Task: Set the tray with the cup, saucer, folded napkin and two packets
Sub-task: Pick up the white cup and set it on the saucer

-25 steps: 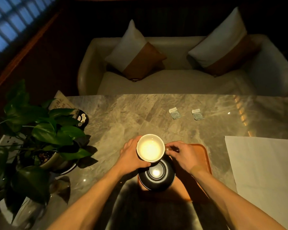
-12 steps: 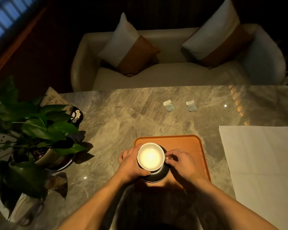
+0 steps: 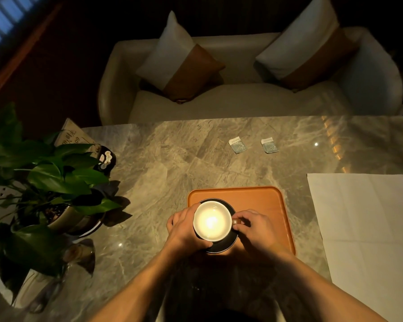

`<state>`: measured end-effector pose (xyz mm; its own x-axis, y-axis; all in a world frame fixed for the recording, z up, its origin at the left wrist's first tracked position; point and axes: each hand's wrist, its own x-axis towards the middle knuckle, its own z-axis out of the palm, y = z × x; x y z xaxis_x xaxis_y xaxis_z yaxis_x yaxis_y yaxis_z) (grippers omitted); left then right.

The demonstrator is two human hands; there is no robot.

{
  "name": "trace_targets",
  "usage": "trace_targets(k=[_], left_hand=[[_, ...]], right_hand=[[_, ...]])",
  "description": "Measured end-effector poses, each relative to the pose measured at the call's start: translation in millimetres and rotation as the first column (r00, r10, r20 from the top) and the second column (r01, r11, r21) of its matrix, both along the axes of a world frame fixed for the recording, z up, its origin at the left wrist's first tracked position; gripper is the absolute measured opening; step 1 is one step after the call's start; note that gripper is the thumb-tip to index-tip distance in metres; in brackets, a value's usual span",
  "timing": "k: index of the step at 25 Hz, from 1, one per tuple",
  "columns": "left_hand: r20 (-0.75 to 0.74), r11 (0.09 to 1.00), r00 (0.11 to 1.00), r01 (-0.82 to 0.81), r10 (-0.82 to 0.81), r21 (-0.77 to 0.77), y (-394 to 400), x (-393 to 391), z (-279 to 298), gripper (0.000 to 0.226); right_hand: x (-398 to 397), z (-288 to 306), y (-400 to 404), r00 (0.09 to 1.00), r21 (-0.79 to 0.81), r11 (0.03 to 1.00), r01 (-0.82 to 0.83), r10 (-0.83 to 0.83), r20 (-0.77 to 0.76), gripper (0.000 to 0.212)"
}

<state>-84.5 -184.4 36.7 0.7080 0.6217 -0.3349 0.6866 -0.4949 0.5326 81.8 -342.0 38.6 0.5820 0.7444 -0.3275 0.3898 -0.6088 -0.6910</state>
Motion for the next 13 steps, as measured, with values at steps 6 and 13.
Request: trace_targets(k=[6, 13], left_hand=[[0.039, 0.998, 0.998, 0.041, -0.043, 0.047, -1.3, -8.3, -8.9, 0.109], [0.054, 0.992, 0.994, 0.094, -0.099, 0.079, 2.0, -15.3, -13.0, 0.107]], right_hand=[[3.7, 1.3, 1.0, 1.000, 0.005, 1.000, -0.015, 0.015, -0.009, 0.022], [6.5, 4.6, -2.5, 0.999, -0.011, 0.999, -0.037, 0.037, -0.025, 0.023]])
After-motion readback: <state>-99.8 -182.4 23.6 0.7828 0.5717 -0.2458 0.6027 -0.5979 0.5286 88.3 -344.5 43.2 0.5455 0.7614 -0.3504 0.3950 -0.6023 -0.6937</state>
